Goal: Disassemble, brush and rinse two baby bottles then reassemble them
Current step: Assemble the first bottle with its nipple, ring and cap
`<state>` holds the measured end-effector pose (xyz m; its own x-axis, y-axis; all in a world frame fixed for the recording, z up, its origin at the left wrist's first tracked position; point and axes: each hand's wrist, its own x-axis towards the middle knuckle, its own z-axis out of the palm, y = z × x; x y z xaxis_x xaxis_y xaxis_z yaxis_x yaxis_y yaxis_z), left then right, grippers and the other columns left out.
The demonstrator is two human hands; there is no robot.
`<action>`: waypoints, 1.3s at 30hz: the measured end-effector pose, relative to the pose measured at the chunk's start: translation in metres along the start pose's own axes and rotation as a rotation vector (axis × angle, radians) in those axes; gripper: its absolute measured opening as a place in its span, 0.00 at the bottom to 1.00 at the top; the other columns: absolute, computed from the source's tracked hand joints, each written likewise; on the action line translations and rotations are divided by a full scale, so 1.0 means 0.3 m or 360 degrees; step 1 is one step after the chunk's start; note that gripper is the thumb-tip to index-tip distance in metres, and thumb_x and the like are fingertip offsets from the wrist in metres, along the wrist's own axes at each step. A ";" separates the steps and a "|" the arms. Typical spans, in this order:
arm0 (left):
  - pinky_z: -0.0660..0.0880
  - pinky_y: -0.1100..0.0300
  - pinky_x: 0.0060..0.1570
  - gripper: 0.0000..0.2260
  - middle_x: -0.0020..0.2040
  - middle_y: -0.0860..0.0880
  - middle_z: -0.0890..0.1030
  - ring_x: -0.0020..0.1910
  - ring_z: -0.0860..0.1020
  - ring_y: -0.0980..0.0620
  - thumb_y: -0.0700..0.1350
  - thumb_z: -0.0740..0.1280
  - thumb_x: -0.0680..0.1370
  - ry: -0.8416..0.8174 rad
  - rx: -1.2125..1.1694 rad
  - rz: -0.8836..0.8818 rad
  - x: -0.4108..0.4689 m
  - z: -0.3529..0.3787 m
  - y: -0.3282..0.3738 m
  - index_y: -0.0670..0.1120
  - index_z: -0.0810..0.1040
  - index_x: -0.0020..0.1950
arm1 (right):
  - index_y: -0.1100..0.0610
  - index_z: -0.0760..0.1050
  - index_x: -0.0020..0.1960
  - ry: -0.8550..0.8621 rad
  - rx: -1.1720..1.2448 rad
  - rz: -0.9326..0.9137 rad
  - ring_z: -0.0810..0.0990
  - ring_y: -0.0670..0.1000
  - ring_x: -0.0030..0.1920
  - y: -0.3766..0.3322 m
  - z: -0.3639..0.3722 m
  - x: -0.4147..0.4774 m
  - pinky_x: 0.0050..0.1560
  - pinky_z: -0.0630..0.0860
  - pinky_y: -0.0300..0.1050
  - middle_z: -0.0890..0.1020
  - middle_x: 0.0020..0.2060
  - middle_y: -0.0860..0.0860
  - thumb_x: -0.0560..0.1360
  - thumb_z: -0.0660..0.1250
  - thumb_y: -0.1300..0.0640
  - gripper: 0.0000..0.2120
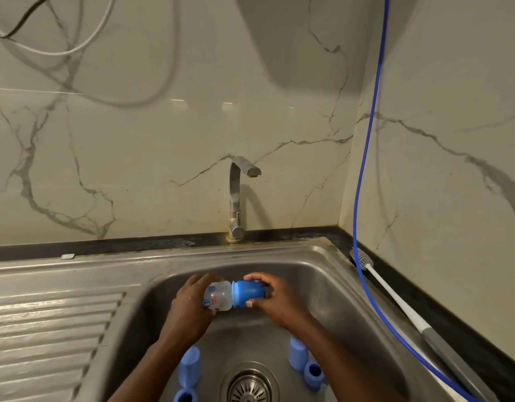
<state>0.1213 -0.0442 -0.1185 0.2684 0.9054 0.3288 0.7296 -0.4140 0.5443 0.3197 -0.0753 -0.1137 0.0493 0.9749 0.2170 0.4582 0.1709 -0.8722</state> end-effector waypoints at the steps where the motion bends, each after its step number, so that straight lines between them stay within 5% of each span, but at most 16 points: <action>1: 0.68 0.70 0.51 0.26 0.66 0.51 0.72 0.62 0.73 0.55 0.39 0.73 0.74 -0.0003 0.0013 -0.0007 0.001 -0.002 0.003 0.53 0.71 0.69 | 0.46 0.76 0.59 0.0003 -0.0003 0.0006 0.80 0.45 0.54 0.003 0.004 0.003 0.55 0.77 0.35 0.80 0.56 0.47 0.69 0.74 0.65 0.23; 13: 0.67 0.69 0.53 0.26 0.67 0.50 0.73 0.64 0.73 0.53 0.41 0.73 0.74 -0.0024 0.0120 0.0048 -0.004 -0.025 0.038 0.50 0.70 0.70 | 0.52 0.77 0.62 0.0008 -0.0043 0.0055 0.78 0.43 0.54 -0.010 0.001 -0.004 0.54 0.78 0.36 0.79 0.55 0.45 0.70 0.74 0.65 0.23; 18: 0.67 0.72 0.51 0.25 0.66 0.51 0.73 0.63 0.73 0.54 0.41 0.73 0.74 -0.0023 0.0096 0.0074 -0.010 -0.029 0.040 0.51 0.70 0.69 | 0.49 0.76 0.60 0.0032 0.0053 0.0079 0.80 0.48 0.56 -0.015 0.009 -0.005 0.57 0.80 0.47 0.80 0.57 0.48 0.71 0.75 0.62 0.20; 24: 0.67 0.67 0.59 0.27 0.68 0.51 0.71 0.67 0.71 0.52 0.42 0.73 0.75 0.0027 0.0092 0.0044 -0.025 -0.013 0.045 0.50 0.68 0.71 | 0.51 0.75 0.63 0.0041 -0.0096 0.0091 0.79 0.47 0.55 -0.017 0.020 -0.013 0.57 0.79 0.44 0.79 0.58 0.49 0.73 0.73 0.59 0.20; 30: 0.69 0.65 0.54 0.28 0.65 0.51 0.71 0.59 0.71 0.56 0.48 0.74 0.73 -0.0183 0.0154 0.0013 -0.020 0.002 0.022 0.52 0.68 0.70 | 0.47 0.67 0.72 -0.0171 -0.0312 0.0078 0.75 0.48 0.62 -0.051 0.026 -0.024 0.60 0.77 0.45 0.72 0.63 0.43 0.74 0.70 0.42 0.29; 33: 0.72 0.59 0.51 0.26 0.60 0.50 0.76 0.55 0.75 0.52 0.48 0.76 0.71 0.0429 -0.0019 0.0129 0.006 -0.085 0.044 0.50 0.73 0.68 | 0.42 0.68 0.70 0.0234 -0.0254 -0.0034 0.77 0.46 0.60 -0.107 -0.010 -0.020 0.59 0.75 0.46 0.76 0.59 0.41 0.72 0.59 0.29 0.31; 35: 0.71 0.59 0.47 0.24 0.55 0.51 0.76 0.49 0.75 0.53 0.46 0.76 0.72 0.0739 -0.0207 0.0144 0.012 -0.128 0.058 0.47 0.74 0.65 | 0.45 0.74 0.64 0.0666 -0.0155 -0.0103 0.79 0.44 0.55 -0.111 -0.056 -0.012 0.57 0.75 0.45 0.81 0.53 0.42 0.77 0.57 0.33 0.23; 39: 0.73 0.63 0.49 0.22 0.58 0.54 0.78 0.52 0.77 0.56 0.51 0.74 0.73 0.0100 0.0233 0.0131 -0.040 -0.068 0.057 0.53 0.74 0.65 | 0.49 0.75 0.61 0.0789 -0.0076 0.0030 0.80 0.48 0.50 -0.051 -0.073 -0.046 0.51 0.78 0.46 0.81 0.48 0.45 0.80 0.57 0.39 0.19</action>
<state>0.1178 -0.0640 -0.0972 0.2945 0.8596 0.4175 0.7918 -0.4641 0.3970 0.3314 -0.0946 -0.0936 0.4686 0.7909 0.3936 0.4929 0.1357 -0.8594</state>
